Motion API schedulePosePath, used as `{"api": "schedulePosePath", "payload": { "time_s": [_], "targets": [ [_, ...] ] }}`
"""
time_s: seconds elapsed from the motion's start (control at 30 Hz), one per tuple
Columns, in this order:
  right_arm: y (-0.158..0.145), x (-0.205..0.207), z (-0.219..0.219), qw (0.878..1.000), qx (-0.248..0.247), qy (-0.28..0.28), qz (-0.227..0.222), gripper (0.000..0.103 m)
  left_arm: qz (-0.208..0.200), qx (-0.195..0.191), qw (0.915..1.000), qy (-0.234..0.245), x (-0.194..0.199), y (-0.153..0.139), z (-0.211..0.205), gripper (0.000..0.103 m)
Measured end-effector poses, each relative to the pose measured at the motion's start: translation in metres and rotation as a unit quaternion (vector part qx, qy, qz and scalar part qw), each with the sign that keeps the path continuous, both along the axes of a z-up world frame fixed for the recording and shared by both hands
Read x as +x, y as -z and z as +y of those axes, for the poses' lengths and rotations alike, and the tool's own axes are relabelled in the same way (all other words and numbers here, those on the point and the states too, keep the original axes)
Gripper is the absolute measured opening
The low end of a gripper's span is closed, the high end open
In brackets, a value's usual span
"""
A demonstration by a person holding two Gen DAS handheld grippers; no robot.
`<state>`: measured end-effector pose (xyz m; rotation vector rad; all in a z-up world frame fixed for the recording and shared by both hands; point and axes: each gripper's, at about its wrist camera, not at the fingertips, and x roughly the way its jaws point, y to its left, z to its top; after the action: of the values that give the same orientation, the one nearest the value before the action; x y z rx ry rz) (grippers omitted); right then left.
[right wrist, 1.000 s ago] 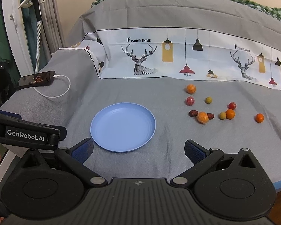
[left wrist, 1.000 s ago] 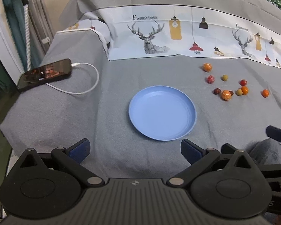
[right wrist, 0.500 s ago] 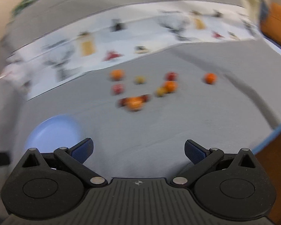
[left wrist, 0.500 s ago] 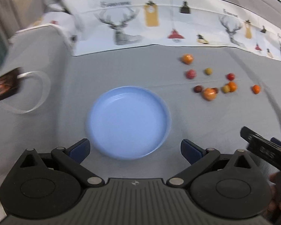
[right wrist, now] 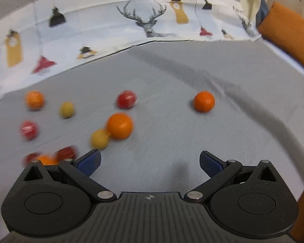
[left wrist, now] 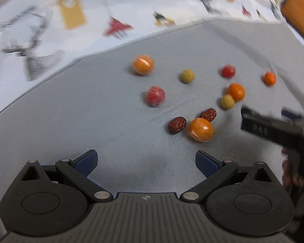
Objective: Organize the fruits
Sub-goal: 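Grasp a red date with the left tool while the right tool grasps an orange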
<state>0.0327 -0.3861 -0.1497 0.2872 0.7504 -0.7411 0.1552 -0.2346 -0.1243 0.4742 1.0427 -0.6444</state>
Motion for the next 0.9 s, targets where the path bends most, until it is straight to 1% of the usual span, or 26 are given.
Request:
{"api": "schedulePosePath", "payload": {
  "time_s": [0.07, 0.1, 0.13, 0.2, 0.23, 0.3, 0.37, 0.4, 0.43, 0.47, 0.5, 0.53, 0.57, 0.6, 0.63, 0.7, 0.77, 0.83, 0.9],
  "targets": [
    [0.017, 0.020, -0.007, 0.998, -0.042, 0.006, 0.041, 0.102, 0.007, 0.015, 0.9998, 0.007, 0.014, 0.020, -0.012, 0.099],
    [0.025, 0.028, -0.009, 0.997, -0.051, 0.005, 0.049, 0.102, 0.010, 0.018, 0.9997, 0.015, 0.020, 0.028, -0.018, 0.098],
    [0.027, 0.027, -0.009, 0.998, -0.053, 0.008, 0.024, 0.102, 0.012, 0.019, 0.9994, 0.026, 0.025, 0.035, -0.021, 0.097],
    [0.030, 0.032, -0.010, 0.999, -0.043, 0.004, 0.005, 0.102, 0.017, 0.005, 0.9985, 0.052, 0.030, 0.041, -0.029, 0.097],
    [0.031, 0.034, -0.010, 0.999, -0.045, -0.006, -0.004, 0.102, 0.018, -0.003, 0.9977, 0.065, 0.031, 0.043, -0.030, 0.095],
    [0.033, 0.038, -0.013, 0.998, -0.052, -0.025, -0.013, 0.102, 0.009, -0.020, 0.9956, 0.091, 0.031, 0.042, -0.035, 0.092],
    [0.033, 0.040, -0.018, 0.998, -0.044, -0.024, -0.023, 0.102, 0.004, -0.035, 0.9932, 0.111, 0.029, 0.041, -0.041, 0.082],
    [0.034, 0.040, -0.019, 0.999, -0.042, -0.023, -0.027, 0.102, 0.003, -0.044, 0.9923, 0.116, 0.030, 0.041, -0.042, 0.071],
    [0.034, 0.041, -0.021, 0.998, -0.040, -0.022, -0.031, 0.102, 0.006, -0.053, 0.9913, 0.120, 0.028, 0.041, -0.043, 0.058],
    [0.033, 0.041, -0.021, 0.998, -0.041, -0.023, -0.033, 0.101, 0.013, -0.056, 0.9905, 0.125, 0.029, 0.043, -0.045, 0.048],
    [0.033, 0.042, -0.021, 0.998, -0.042, -0.027, -0.035, 0.099, 0.027, -0.054, 0.9894, 0.132, 0.028, 0.045, -0.044, 0.028],
    [0.032, 0.041, -0.020, 0.997, -0.037, -0.042, -0.049, 0.079, 0.034, -0.051, 0.9890, 0.134, 0.027, 0.048, -0.045, 0.024],
    [0.030, 0.039, -0.018, 0.996, -0.034, -0.058, -0.062, 0.044, 0.029, -0.051, 0.9888, 0.137, 0.024, 0.049, -0.045, 0.023],
    [0.027, 0.039, -0.015, 0.995, -0.047, -0.068, -0.063, 0.037, 0.023, -0.053, 0.9881, 0.142, 0.019, 0.047, -0.045, 0.023],
    [0.027, 0.040, -0.013, 0.995, -0.062, -0.066, -0.052, 0.036, 0.016, -0.055, 0.9879, 0.144, 0.015, 0.043, -0.042, 0.023],
    [0.025, 0.034, -0.017, 0.995, -0.066, -0.046, -0.054, 0.036, -0.001, -0.064, 0.9886, 0.136, 0.007, 0.033, -0.038, 0.023],
    [0.022, 0.027, -0.025, 0.995, -0.090, 0.006, -0.049, 0.036, -0.007, -0.078, 0.9907, 0.111, 0.002, 0.018, -0.027, 0.023],
    [0.020, 0.018, -0.036, 0.993, -0.085, 0.058, -0.051, 0.036, -0.008, -0.093, 0.9923, 0.081, -0.004, -0.002, -0.009, 0.023],
    [0.018, 0.009, -0.044, 0.992, -0.078, 0.093, -0.045, 0.036, -0.017, -0.100, 0.9934, 0.054, -0.016, -0.026, 0.011, 0.023]
  ]
}}
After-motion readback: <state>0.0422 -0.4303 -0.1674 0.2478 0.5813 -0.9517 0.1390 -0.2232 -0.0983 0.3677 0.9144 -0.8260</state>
